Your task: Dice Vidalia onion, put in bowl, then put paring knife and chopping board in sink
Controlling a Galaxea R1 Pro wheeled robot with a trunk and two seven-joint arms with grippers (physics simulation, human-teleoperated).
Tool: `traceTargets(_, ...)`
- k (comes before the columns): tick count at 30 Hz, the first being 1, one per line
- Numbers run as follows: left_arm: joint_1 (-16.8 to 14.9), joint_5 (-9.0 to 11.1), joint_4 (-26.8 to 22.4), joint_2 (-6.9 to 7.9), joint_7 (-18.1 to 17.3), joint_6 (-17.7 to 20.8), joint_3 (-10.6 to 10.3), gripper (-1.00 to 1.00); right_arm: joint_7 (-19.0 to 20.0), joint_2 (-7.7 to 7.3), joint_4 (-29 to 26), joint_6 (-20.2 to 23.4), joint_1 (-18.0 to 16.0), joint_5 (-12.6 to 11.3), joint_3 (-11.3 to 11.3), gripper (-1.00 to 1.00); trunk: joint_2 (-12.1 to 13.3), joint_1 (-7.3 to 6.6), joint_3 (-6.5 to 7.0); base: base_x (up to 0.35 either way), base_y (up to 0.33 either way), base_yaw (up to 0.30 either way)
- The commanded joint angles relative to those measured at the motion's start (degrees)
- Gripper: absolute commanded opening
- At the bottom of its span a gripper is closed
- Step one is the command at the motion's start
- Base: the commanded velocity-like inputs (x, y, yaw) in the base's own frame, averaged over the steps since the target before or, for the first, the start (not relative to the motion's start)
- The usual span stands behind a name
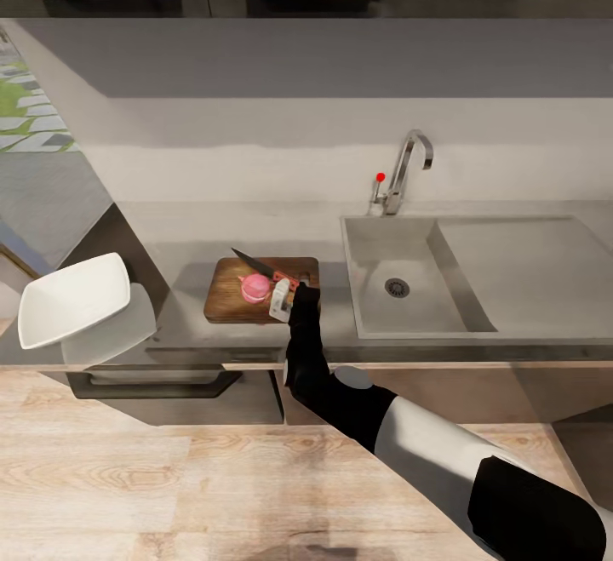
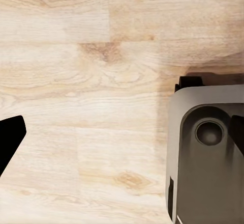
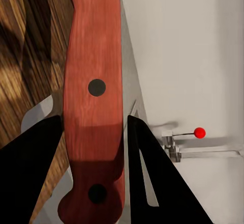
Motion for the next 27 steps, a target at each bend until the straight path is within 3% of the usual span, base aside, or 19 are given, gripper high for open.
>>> traceTargets(1, -0.1, 0.1, 0.3, -0.03, 0.2, -0.4, -0.4, 1.00, -0.2, 0.00, 0.0, 0.4, -0.1, 0.0, 0.2, -1.00, -0.1, 0.03, -0.09, 0.000, 0.000, 0.000)
traceTargets(22, -0.1, 0.2, 0.3, -0.02, 0.2, -0.4, -0.4, 1.00, -2.1, 0.00, 0.0, 0.4, -0.1, 0.1, 0.2, -1.00, -0.1, 0.03, -0.09, 0.000, 0.000, 0.000)
traceTargets(27, -0.1, 0.2, 0.3, -0.05, 0.2, -0.4, -0.4, 1.00, -5.9, 0.00, 0.0, 0.4, -0.1, 0.1, 0.1, -1.00, -0.1, 0.03, -0.09, -0.066, 0.000, 0.000)
